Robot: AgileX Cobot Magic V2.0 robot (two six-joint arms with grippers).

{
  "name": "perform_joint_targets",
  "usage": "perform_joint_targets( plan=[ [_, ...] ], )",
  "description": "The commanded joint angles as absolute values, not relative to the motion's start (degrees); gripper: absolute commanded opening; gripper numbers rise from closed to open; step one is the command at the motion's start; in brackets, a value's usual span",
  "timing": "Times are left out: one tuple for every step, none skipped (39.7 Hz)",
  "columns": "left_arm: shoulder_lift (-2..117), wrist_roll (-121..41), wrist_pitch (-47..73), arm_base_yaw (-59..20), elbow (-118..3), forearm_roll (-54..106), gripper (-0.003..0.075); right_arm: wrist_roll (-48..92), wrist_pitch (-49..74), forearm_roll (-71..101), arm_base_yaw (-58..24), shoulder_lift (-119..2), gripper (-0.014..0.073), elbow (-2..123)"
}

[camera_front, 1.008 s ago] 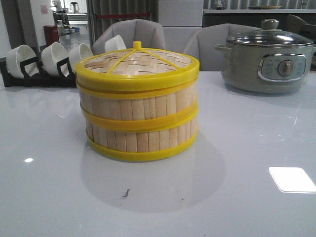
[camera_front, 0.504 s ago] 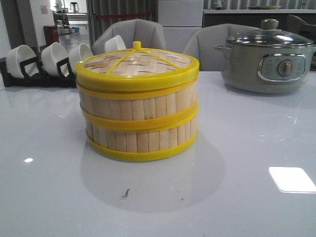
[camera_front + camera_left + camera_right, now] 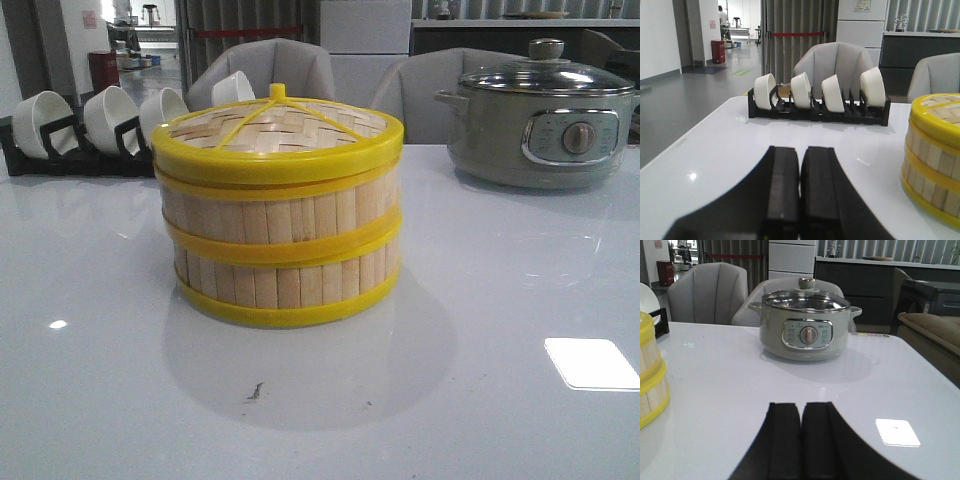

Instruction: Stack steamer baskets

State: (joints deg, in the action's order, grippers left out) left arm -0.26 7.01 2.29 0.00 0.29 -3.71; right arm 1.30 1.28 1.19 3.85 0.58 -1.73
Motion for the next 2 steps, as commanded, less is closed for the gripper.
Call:
perform_joint_targets(
  plan=[
    [-0.9, 7.2, -2.7, -0.4, 0.4, -3.7, 0.0083, 1.6, -4.1, 0.8, 4.1, 1.8, 0.0051, -0.9],
    [-0.9, 7.2, -2.7, -0.4, 0.4, -3.7, 0.0083, 1.6, -4.1, 0.8, 4.1, 1.8, 0.0051, -0.9]
  ],
)
